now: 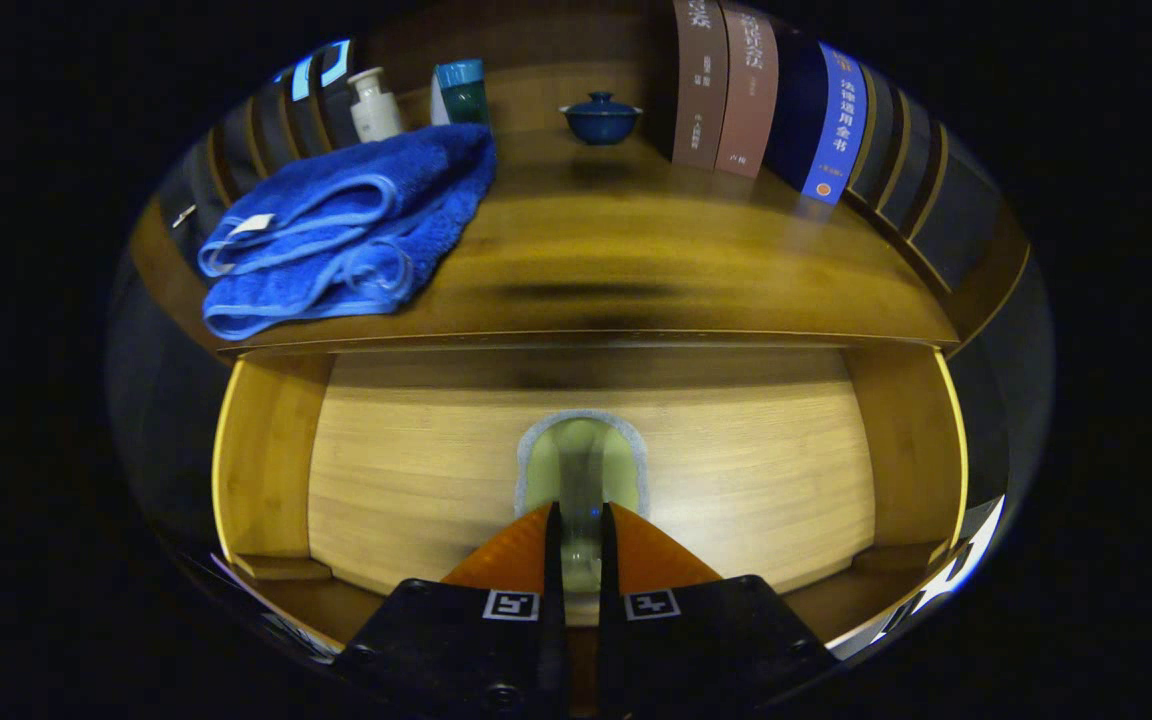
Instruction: Pull open the drawer, take out the items inside it, and place them on the countertop above the cabinet.
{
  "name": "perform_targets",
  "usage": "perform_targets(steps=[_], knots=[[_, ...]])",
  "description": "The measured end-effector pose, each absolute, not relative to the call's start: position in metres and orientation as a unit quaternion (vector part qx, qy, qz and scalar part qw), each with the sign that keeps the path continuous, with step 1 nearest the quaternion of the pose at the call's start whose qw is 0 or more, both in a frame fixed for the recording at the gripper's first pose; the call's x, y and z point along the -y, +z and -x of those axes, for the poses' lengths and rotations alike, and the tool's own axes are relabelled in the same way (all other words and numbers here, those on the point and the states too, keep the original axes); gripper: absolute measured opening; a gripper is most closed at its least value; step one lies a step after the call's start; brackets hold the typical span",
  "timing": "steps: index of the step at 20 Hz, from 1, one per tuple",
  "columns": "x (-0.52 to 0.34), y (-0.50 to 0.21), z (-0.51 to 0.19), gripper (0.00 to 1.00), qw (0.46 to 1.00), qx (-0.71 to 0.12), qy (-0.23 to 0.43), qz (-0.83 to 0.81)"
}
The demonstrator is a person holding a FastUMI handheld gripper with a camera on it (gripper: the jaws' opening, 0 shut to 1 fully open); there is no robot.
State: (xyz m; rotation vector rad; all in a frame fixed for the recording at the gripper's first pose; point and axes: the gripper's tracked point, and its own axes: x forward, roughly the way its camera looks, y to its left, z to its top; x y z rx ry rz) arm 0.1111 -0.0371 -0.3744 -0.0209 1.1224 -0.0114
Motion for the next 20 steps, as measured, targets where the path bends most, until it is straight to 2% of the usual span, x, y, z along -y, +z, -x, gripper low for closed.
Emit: perform_targets(steps=[7,11,20], knots=[[0.016,-0.289,-0.106,0.16,0.870,-0.492,0.028,-0.014],[0.026,-0.254,-0.153,0.16,0.884,-0.468,0.017,0.009],[0.037,-0.283,-0.256,0.16,0.868,-0.496,-0.012,0.021]])
